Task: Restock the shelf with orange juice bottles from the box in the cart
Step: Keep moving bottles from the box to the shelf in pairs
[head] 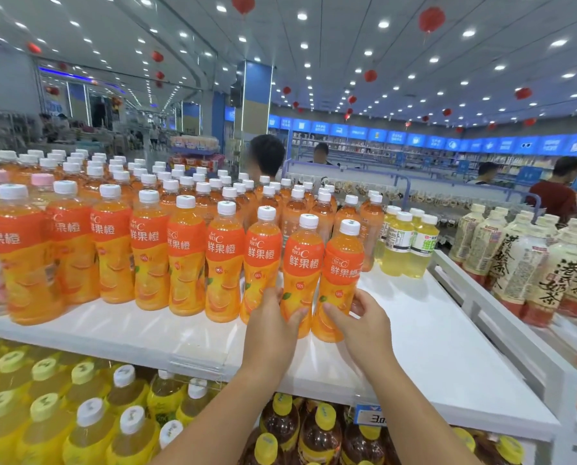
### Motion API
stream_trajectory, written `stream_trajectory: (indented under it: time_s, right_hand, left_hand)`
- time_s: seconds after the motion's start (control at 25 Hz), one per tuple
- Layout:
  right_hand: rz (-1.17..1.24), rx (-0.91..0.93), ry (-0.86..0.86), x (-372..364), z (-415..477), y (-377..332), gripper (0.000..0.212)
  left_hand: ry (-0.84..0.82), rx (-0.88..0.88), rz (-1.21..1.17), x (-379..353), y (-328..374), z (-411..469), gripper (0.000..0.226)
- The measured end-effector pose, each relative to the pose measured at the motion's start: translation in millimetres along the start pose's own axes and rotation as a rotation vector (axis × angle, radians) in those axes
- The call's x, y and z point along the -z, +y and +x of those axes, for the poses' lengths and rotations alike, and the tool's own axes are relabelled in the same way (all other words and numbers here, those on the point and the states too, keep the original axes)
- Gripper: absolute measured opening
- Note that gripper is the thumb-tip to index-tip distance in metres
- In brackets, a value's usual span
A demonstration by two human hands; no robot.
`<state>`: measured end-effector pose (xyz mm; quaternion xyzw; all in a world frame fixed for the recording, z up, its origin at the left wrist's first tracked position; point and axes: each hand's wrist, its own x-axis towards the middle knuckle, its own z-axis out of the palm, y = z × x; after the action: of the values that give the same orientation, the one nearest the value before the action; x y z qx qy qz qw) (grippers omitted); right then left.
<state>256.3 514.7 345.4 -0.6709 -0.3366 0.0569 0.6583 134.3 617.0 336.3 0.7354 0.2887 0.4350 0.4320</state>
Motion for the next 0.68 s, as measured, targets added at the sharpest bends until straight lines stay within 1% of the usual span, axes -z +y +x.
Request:
stream_trajectory:
  time_s: [0.12,0.24,0.36,0.52,0.6,0.68]
  right_hand:
    - [-0.009,0.012,0.017,-4,3,0,0.029]
    - [-0.019,0.015,0.005,-5,5,3,0.028]
    - [-0.011,0.016,-0.027,-1,4,7,0.028]
    - [-0.02,0.021,-0.063,6,4,2,0.027]
    - [-0.008,0.024,-0.073,8,5,2,0.029]
    - [-0.003,0.023,-0.064,8,5,3,0.028]
  left_hand:
    - [0.015,-0.001,-0.015,-2,-2,2,0.046]
    - [0.03,-0.046,-0.012,-4,-6,2,0.048]
    - [0.05,-0.117,0.063,-4,-9,1,0.058]
    - [0.058,-0.16,0.129,-3,-8,0,0.066]
    - [0.061,-0.171,0.146,-3,-7,1,0.064]
    - [0.06,-0.176,0.168,-2,-6,3,0.056]
